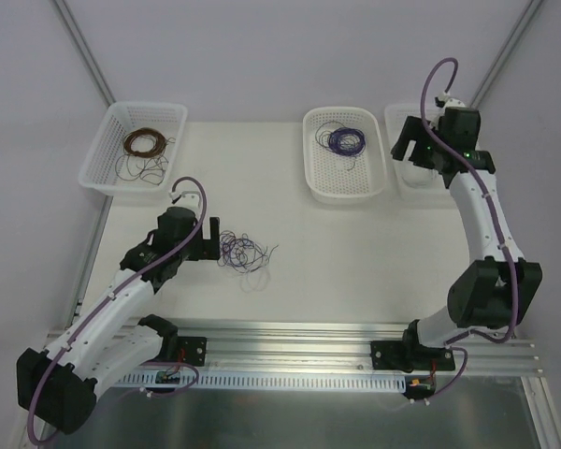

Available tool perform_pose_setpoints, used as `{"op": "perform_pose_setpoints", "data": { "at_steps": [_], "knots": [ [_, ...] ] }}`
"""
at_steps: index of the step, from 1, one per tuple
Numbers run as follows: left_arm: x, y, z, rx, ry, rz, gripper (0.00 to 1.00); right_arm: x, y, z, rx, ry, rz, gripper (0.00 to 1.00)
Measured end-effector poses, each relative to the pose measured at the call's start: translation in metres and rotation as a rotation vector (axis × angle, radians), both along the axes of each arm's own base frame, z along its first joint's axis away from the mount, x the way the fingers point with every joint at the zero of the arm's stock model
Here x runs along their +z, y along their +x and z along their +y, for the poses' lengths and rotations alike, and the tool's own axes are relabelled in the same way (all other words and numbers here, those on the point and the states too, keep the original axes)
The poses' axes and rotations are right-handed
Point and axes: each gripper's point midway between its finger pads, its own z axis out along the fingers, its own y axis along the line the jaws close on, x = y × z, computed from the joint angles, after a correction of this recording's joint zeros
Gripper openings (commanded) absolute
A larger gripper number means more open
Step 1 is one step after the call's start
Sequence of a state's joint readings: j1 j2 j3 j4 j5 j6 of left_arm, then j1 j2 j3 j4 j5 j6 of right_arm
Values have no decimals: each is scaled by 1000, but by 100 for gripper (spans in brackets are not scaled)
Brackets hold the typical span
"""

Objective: Untangle the cables

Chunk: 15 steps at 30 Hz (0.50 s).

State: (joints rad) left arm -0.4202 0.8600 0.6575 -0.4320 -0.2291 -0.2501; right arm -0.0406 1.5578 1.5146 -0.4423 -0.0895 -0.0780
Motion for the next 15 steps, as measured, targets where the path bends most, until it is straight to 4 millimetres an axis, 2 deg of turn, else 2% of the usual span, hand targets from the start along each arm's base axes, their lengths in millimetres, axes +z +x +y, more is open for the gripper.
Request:
{"op": "perform_pose_setpoints", "data": {
  "at_steps": [3, 7, 10, 13, 15],
  "knots": [
    [-2, -1, -3, -10, -9, 14, 99, -10, -33, 54, 128, 49, 23, 89],
    [-6, -1, -4, -11, -11, 30, 99, -55, -92, 137, 319, 133, 127, 86],
    [-9, -1, -7, -10, -22, 51, 99, -93, -135, 189, 439, 173, 221, 82],
    [-14, -2, -8, -6, -21, 79, 99, -125, -180, 235, 565, 180, 302, 79],
    [-19, -3, -8, -4, -17, 101, 99, -134, -197, 261, 638, 182, 329, 77]
  ]
}}
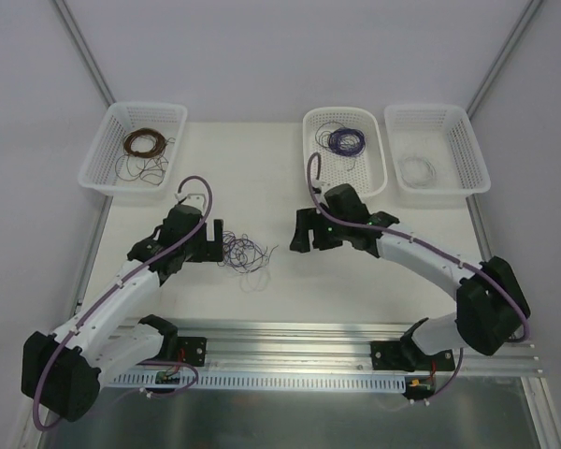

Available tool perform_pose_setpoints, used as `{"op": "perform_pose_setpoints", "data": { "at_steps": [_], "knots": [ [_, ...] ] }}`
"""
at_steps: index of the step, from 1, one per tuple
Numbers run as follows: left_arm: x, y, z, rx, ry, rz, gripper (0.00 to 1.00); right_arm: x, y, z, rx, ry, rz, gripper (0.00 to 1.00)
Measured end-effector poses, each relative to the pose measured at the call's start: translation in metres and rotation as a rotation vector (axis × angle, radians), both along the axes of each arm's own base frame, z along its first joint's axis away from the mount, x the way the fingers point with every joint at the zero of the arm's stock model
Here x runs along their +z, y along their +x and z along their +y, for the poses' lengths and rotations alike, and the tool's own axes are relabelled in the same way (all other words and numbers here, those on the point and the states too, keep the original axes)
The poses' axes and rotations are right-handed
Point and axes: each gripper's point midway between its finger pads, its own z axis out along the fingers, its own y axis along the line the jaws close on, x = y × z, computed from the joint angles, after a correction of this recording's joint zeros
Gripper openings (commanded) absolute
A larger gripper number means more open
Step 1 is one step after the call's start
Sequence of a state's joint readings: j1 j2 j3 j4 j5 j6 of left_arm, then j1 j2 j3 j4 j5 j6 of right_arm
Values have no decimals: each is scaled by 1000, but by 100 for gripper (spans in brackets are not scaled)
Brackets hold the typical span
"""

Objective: Untangle the cables

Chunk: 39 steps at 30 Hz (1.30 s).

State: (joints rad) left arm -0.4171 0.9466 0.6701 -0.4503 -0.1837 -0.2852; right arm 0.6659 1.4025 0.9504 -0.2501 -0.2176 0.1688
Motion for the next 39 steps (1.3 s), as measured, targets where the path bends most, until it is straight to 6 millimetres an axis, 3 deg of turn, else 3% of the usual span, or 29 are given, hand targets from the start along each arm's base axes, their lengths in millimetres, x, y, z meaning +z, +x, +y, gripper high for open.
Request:
{"op": "perform_pose_setpoints", "data": {
  "at_steps": [6, 8, 12, 25, 31, 35, 39],
  "knots": [
    [-7, -1, -1, 12, 2, 45, 99, -33, -19, 56, 90, 21, 51, 67],
    [-10, -2, -4, 10, -5, 61, 99, -45, -25, 67, 109, 11, 74, 65],
    [-15, -4, -7, 10, -18, 91, 99, -61, -36, 86, 150, 2, 106, 49],
    [-18, -5, -8, 8, -22, 124, 99, -72, -43, 105, 243, -4, 114, 30],
    [-19, -5, -8, 7, -21, 128, 99, -79, -46, 105, 263, -18, 120, 18],
    [-19, -6, -8, 8, -20, 129, 99, -79, -46, 105, 272, -21, 116, 3],
    [-20, -6, -8, 8, -19, 132, 99, -80, -48, 101, 284, -42, 117, 1]
  ]
}}
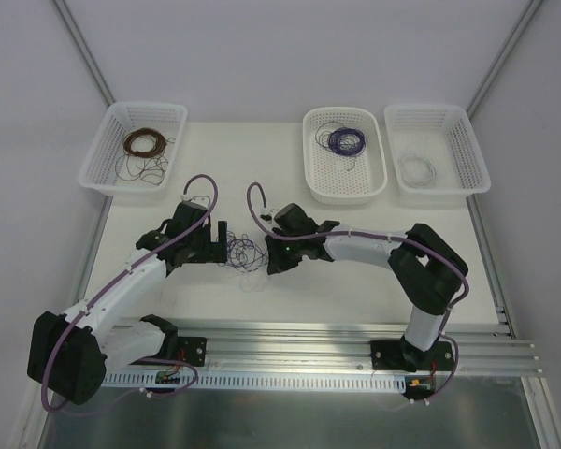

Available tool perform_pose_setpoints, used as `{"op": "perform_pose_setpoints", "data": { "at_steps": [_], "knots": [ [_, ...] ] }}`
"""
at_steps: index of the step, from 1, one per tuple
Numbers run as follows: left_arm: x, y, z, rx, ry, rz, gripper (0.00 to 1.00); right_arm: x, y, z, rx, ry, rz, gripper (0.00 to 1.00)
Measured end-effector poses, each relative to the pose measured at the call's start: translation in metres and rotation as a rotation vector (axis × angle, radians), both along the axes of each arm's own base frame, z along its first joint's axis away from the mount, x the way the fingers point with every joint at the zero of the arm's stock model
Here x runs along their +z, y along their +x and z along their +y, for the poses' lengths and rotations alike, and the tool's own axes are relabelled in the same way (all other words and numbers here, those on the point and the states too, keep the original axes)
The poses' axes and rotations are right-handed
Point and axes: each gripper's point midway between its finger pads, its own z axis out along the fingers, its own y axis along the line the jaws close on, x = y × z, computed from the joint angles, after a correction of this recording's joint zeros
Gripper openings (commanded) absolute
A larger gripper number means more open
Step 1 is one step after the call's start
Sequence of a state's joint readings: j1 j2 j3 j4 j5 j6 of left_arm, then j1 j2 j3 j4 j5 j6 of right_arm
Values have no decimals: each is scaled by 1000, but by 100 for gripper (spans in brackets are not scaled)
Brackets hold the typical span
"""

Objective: Untangle the cables

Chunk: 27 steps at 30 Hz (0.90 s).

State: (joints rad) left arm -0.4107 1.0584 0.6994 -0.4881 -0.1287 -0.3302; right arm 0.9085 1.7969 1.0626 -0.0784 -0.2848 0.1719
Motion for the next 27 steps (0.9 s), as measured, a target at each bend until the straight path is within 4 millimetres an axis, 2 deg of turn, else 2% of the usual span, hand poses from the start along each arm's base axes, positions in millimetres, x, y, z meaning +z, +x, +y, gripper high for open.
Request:
{"op": "perform_pose_setpoints", "data": {
  "at_steps": [3, 6, 12, 17, 21, 24, 27],
  "knots": [
    [-1, 0, 0, 0, 2, 5, 99, 6, 0, -7, 15, -37, -13, 1],
    [-3, -1, 0, 0, 6, 13, 99, 29, 4, -12, 31, -60, -58, 1],
    [-3, 0, -3, 12, -9, 32, 99, 117, 19, -19, 54, -30, -235, 1],
    [-3, 1, -11, 34, -50, 60, 99, 197, 20, -43, 42, 10, -395, 1],
    [-8, 6, -17, 62, -65, 101, 98, 253, 14, -63, 26, 63, -505, 1],
    [-13, 13, -21, 88, -66, 136, 93, 286, 9, -79, 2, 103, -578, 1],
    [-22, 21, -26, 107, -62, 173, 85, 303, 3, -96, -20, 114, -624, 1]
  ]
}}
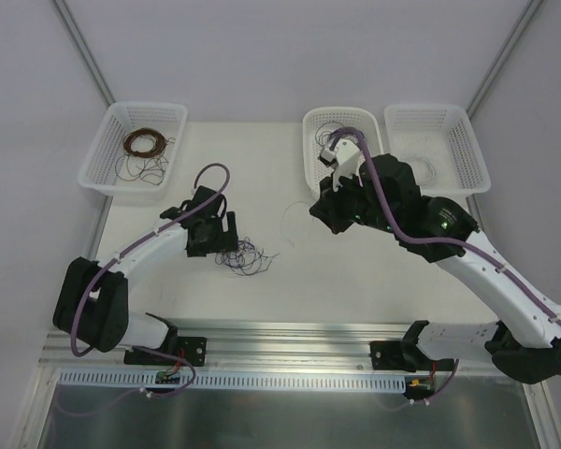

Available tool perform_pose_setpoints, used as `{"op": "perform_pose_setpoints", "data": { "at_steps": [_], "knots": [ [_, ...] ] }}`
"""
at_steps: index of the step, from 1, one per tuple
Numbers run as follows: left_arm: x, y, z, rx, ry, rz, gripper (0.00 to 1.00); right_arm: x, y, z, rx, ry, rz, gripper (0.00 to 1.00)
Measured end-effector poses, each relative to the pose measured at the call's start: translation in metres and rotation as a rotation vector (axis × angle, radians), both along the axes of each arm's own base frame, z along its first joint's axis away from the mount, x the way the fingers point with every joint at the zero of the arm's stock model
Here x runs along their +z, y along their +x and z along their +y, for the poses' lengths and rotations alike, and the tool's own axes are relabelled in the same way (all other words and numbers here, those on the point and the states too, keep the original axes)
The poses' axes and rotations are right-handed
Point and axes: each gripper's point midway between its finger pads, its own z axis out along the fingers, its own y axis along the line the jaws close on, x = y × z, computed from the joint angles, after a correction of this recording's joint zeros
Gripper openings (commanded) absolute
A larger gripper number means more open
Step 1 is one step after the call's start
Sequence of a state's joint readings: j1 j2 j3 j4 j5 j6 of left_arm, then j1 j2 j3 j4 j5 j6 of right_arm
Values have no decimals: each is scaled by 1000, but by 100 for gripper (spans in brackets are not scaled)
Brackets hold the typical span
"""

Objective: Untangle the cables

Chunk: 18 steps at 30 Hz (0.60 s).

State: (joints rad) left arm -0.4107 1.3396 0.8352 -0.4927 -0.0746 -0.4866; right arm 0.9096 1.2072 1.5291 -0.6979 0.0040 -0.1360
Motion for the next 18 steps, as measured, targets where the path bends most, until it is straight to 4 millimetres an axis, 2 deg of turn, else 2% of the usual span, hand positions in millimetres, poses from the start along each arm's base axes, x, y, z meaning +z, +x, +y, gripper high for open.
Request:
{"op": "perform_pose_setpoints", "data": {
  "at_steps": [6, 12, 15, 18],
  "knots": [
    [-12, 8, -9, 18, -12, 57, 82, 10, -3, -20, -36, -14, -39, 1],
    [-4, 11, -12, 31, -33, 29, 81, 8, 4, -39, -108, -59, -61, 1],
    [-3, 12, -12, 32, -40, 24, 82, 17, 6, -51, -140, -39, -81, 1],
    [-4, 11, -15, 33, -53, 35, 81, 36, 7, -62, -165, -7, -106, 1]
  ]
}}
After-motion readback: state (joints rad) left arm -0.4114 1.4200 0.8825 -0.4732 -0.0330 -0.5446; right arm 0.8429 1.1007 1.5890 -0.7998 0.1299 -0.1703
